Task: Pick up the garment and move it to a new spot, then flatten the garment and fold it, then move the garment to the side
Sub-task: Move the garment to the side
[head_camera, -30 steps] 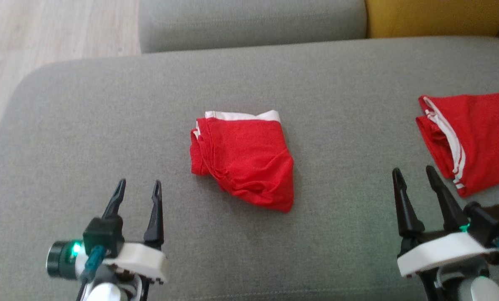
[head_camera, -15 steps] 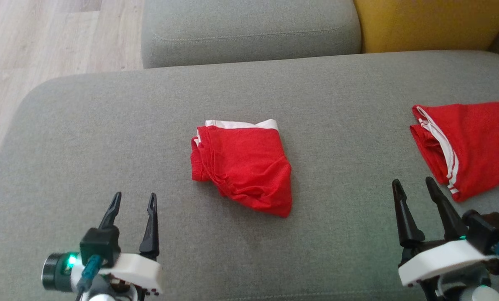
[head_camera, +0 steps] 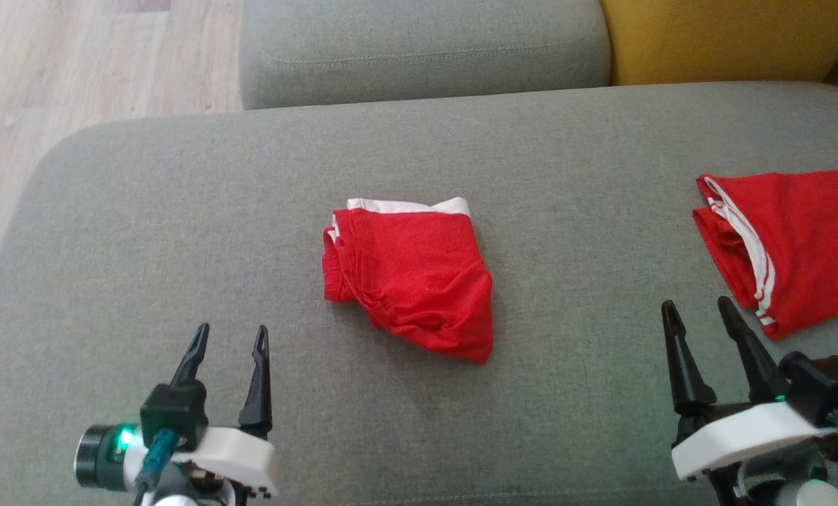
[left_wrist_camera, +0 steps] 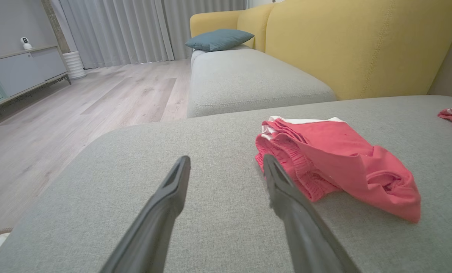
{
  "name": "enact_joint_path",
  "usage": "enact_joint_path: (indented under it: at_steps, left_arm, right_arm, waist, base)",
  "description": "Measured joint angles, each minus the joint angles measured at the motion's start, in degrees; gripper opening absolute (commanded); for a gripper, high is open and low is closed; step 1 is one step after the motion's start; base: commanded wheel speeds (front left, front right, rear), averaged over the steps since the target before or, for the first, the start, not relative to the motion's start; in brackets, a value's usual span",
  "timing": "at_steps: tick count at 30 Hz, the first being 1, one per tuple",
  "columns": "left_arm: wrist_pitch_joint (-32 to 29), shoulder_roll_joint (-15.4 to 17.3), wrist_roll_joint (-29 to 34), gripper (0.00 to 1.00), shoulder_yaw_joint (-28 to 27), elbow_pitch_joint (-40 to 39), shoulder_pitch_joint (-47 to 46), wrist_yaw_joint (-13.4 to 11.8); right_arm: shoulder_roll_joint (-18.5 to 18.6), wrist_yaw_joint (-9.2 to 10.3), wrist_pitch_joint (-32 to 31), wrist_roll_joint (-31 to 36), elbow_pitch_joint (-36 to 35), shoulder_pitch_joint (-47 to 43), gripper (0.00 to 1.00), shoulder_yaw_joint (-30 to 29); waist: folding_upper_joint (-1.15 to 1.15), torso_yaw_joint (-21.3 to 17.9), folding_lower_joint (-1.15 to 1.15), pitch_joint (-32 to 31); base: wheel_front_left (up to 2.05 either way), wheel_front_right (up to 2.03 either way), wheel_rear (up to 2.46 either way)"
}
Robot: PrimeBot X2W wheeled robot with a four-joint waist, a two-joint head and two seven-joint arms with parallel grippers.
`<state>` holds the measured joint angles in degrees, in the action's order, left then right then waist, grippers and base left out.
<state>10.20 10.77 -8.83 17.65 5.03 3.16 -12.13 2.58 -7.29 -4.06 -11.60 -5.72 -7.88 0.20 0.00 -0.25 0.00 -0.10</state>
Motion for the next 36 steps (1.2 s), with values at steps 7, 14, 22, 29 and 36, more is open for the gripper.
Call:
enact_joint_path:
  at_steps: [7, 14, 22, 29, 36]
  left_arm:
    - [0.58, 0.08, 0.04, 1.00, 0.18, -1.08, -1.43, -0.46]
    - [1.87, -0.10, 0.69, 1.00, 0.78, -2.57, -7.61, -0.41]
    - [3.58, -2.15, 1.19, 1.00, 1.94, -2.37, -13.03, -0.40]
    - [4.09, -3.22, 1.19, 1.00, 2.12, -1.31, -15.35, 0.22]
    - [4.10, -3.90, 1.70, 1.00, 2.18, -1.31, -15.52, 0.57]
  right_arm:
    - [0.00, 0.00, -1.10, -0.35, 1.49, 0.28, 1.00, 0.30]
    - [0.02, 0.00, -1.75, -1.12, 9.57, 7.16, 1.00, 3.52]
    - [0.33, 0.00, -0.99, -4.26, 22.07, 20.91, 1.00, 10.45]
    - [0.65, 0.00, -2.10, -5.81, 32.36, 27.65, 1.00, 13.62]
    - [1.29, 0.00, -5.24, -9.26, 38.30, 31.77, 0.00, 15.75]
  waist:
    - [0.00, 0.73, 0.00, 1.76]
    - [0.00, 2.73, 0.00, 6.34]
    - [0.00, 7.41, 0.00, 11.90]
    - [0.00, 10.73, 0.00, 14.67]
    - [0.00, 12.44, 0.00, 15.61]
  base:
    - [0.00, 0.00, 0.00]
    - [0.00, 0.00, 0.00]
    - [0.00, 0.00, 0.00]
    - [0.00, 0.00, 0.00]
    - [0.00, 0.00, 0.00]
